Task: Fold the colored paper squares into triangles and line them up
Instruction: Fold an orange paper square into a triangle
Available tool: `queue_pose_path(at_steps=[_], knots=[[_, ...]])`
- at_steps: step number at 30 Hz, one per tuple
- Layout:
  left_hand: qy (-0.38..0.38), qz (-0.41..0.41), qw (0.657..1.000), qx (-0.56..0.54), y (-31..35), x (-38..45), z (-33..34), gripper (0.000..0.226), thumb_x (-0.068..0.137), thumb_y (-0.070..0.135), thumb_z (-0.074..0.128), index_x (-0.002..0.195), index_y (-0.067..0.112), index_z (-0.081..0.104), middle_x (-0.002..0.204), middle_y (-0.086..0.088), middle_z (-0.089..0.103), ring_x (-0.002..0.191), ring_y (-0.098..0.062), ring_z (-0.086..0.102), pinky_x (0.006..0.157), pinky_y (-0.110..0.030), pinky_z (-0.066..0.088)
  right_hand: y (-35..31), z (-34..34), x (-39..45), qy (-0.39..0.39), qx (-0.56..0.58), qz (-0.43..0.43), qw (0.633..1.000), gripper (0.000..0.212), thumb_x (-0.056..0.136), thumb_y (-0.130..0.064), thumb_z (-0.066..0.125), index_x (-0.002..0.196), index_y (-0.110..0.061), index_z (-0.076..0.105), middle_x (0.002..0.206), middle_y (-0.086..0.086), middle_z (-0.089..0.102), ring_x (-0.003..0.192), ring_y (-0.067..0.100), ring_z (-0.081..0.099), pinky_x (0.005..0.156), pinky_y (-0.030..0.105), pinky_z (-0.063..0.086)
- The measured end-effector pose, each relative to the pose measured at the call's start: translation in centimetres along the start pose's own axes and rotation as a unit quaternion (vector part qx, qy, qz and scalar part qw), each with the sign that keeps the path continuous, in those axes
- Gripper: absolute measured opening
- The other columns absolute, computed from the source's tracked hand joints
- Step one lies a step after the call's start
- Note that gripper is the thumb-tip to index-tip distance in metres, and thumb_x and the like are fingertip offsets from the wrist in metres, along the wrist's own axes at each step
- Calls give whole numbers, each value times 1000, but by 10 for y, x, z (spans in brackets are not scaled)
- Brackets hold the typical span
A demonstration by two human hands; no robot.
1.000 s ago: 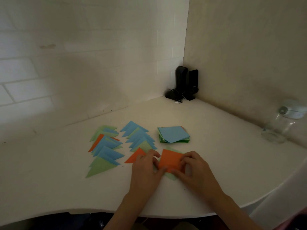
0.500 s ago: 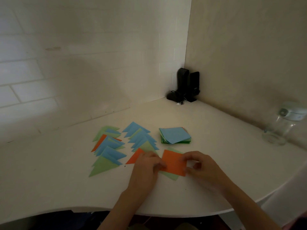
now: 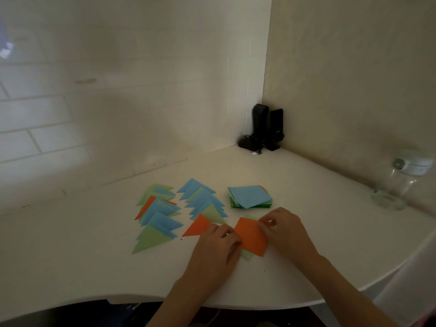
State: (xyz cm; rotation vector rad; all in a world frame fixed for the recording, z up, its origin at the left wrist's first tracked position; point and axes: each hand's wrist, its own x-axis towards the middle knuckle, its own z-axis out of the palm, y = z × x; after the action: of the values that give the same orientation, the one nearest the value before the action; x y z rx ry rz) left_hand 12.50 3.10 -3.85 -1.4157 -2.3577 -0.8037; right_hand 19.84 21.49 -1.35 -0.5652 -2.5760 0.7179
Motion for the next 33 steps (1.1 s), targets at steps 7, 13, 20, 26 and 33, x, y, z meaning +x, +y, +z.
queue_pose_path(at_steps=[7,13,20,26,33], knots=[[-17,-8,999,31,8,2,1,27,76,28,47,96,25,66,102,12,63,87,-12,52,76,-23,40,3,-5,-8,7,24,-1,1000,7,81,-20,70,88,-20,71,88,-3,58,68,1,50,62,6,35],[-37,-15,997,59,17,6,3,30,71,14,44,94,25,61,98,11,66,84,-16,51,71,-27,29,6,-15,-19,18,92,36,995,14,76,-13,73,81,-25,69,80,-8,63,68,4,60,63,11,44],[-110,-53,992,32,27,13,2,35,89,32,37,118,18,51,114,6,57,105,-14,39,92,-29,33,9,-21,-31,-46,199,78,976,14,75,-19,75,83,-29,70,80,-11,70,67,2,67,71,17,51],[-63,-34,991,108,27,7,8,57,81,69,34,106,22,57,101,10,61,95,-16,48,81,-33,36,7,-23,-41,-107,316,38,942,32,69,6,76,93,-14,67,89,6,71,80,16,70,74,20,54],[19,14,997,78,21,3,6,20,87,43,43,85,32,60,88,14,66,80,-12,59,67,-28,43,6,-15,-43,-45,170,-57,983,31,68,-16,79,90,-34,67,89,-13,67,75,0,63,67,8,46]])
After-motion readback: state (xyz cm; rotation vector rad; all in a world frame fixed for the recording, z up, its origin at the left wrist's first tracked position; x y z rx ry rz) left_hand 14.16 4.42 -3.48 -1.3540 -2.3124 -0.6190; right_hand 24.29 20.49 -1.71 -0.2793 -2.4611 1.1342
